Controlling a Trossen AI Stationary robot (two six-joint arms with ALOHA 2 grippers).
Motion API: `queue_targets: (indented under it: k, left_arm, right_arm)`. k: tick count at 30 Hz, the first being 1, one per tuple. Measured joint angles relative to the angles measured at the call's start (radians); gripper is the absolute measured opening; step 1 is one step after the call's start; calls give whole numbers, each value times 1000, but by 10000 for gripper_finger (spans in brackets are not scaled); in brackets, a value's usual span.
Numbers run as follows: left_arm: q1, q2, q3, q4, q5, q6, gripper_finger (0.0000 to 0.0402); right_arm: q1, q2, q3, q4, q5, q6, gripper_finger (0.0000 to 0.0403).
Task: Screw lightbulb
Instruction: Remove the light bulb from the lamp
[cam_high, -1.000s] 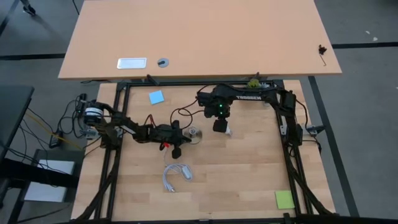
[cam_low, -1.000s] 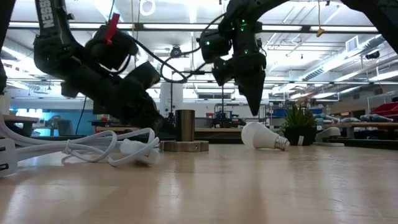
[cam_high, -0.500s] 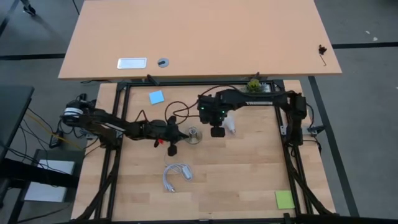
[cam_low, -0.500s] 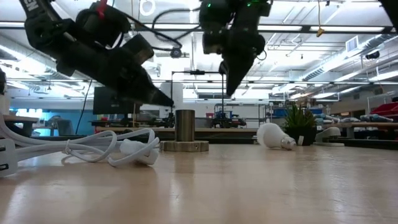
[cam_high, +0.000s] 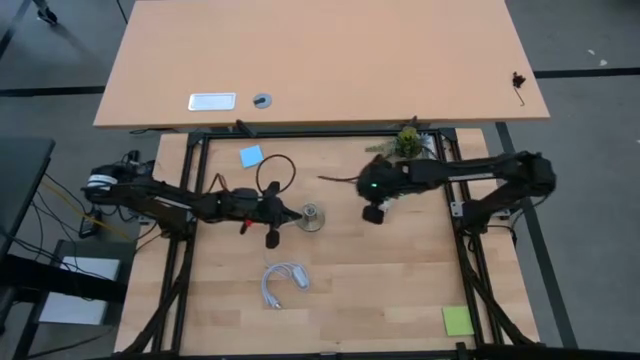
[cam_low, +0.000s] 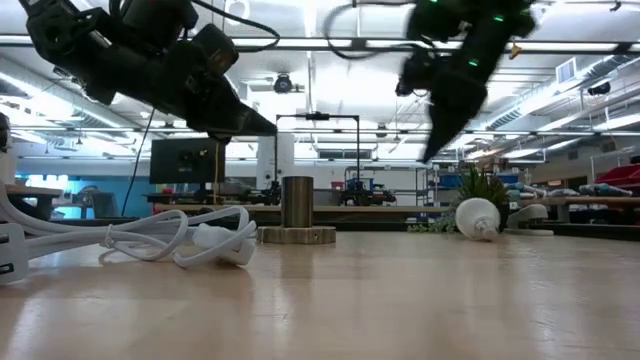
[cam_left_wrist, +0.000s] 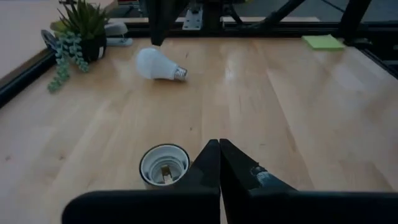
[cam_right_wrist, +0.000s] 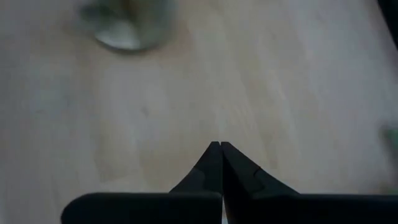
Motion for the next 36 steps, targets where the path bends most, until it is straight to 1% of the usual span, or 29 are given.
queue_targets:
  k: [3,7,11,15,19,22,25,29,31,36]
  left_arm:
    - [6,-38,0,-25,1,10,0]
    - [32,-97,0,-80,1,9,0]
    - [63,-150,0,-96,60,6,0]
    - [99,-191,1,-127,111,5,0]
    - [126,-223,0,-198,113,4,0]
    - [143,-245,0,-226,116,5,0]
    - [160,-257,0,-227,150,8,0]
    - [185,-273,0,-225,183,11,0]
    - [197,-281,-14,-226,196,11,0]
    - [217,-287,-76,-149,204,-16,0]
  right_arm:
    - [-4,-88,-100,-15,34,118,4]
    - [-6,-171,-193,-42,89,230,4]
    - [-5,-219,-235,-62,97,320,4]
    - [-5,-252,-232,-121,96,407,4]
    - [-8,-253,-215,-286,99,564,4]
    - [-20,-217,-216,-430,129,666,4]
    - [-27,-172,-216,-513,154,725,4]
    - [-29,-109,-216,-468,152,714,4]
    - [-28,-80,-216,-408,129,686,4]
    - [-22,-45,-216,-265,115,615,4]
